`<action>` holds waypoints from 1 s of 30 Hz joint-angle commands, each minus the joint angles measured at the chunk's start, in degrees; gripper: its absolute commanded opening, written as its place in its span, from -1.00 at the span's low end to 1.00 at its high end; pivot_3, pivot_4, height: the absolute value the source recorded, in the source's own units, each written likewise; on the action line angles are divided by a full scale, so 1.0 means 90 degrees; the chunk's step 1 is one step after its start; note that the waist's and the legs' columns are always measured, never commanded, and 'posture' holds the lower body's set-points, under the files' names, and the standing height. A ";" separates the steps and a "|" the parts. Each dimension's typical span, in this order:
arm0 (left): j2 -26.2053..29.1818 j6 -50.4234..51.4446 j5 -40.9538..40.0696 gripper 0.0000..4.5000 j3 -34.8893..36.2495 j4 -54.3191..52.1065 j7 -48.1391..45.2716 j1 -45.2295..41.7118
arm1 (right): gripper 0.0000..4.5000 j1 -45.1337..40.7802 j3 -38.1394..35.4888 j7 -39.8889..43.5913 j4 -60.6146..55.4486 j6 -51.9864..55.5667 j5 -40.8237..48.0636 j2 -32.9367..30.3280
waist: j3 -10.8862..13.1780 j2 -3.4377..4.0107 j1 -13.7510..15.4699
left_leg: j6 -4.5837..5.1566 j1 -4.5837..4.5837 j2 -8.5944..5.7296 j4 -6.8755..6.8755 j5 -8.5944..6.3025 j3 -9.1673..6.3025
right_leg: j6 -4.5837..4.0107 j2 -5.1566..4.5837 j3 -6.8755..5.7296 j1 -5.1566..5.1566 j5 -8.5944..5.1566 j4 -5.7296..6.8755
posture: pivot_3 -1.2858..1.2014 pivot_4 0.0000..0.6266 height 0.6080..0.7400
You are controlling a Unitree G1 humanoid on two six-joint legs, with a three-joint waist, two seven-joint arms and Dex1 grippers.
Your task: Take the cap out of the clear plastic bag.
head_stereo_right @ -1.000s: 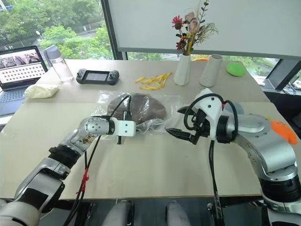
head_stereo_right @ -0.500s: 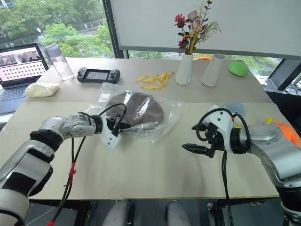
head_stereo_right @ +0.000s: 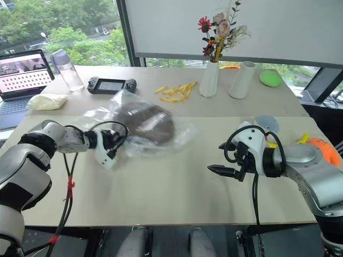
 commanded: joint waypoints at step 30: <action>-0.0674 0.1260 -0.4303 0.97 0.3086 0.0166 -0.4888 0.0677 | 1.00 -0.0723 0.0342 0.0032 0.0689 -0.0729 -0.0652 0.0371 | 0.0008 -0.0014 0.0226 | 0.0013 0.0002 -0.0001 0.0011 0.0009 -0.0003 | -0.0004 -0.0001 -0.0007 0.0016 -0.0004 0.0010 | 0.03 -0.52 1.00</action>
